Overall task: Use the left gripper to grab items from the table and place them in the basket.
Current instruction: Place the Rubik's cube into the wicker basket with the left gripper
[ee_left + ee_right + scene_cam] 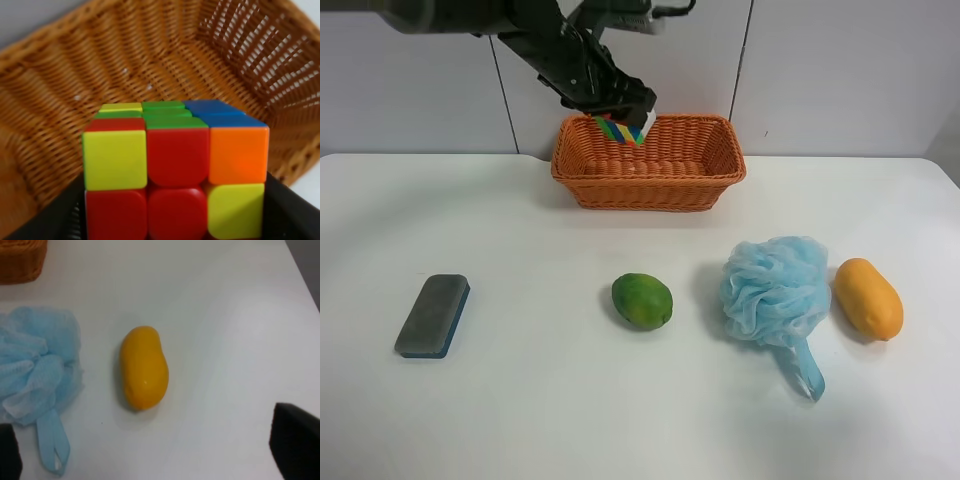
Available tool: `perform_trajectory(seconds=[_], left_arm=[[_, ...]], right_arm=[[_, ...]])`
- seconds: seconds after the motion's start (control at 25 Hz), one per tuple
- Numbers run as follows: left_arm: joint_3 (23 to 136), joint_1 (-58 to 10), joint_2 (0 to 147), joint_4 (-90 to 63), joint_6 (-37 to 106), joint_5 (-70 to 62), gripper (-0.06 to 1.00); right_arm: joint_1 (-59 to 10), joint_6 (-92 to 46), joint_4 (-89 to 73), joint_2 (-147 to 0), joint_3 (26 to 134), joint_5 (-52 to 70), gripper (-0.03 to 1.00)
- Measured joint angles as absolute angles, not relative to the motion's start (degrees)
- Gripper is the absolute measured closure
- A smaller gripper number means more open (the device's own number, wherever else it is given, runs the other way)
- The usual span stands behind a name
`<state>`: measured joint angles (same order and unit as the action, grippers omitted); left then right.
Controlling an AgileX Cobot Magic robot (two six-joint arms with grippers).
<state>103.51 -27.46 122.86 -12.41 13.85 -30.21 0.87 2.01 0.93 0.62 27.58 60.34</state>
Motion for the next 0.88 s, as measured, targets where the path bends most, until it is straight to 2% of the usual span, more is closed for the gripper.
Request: perform_trajectory(seconds=[0.24, 0.76, 0.8, 0.88], left_arm=[[106.4, -27.6, 129.6, -11.6, 14.0, -29.0, 0.37], [106.6, -27.6, 129.9, -11.5, 14.5, -27.7, 0.36], [106.6, -27.6, 129.9, -11.5, 14.5, -27.8, 0.33], [106.7, -27.6, 129.9, -11.5, 14.5, -27.8, 0.13]], right_arm=[[0.9, 2.0, 0.9, 0.6, 27.6, 60.3, -0.03], [0.9, 2.0, 0.9, 0.6, 27.6, 60.3, -0.03], [0.9, 2.0, 0.9, 0.6, 27.6, 60.3, -0.03], [0.9, 2.0, 0.9, 0.6, 27.6, 60.3, -0.03]])
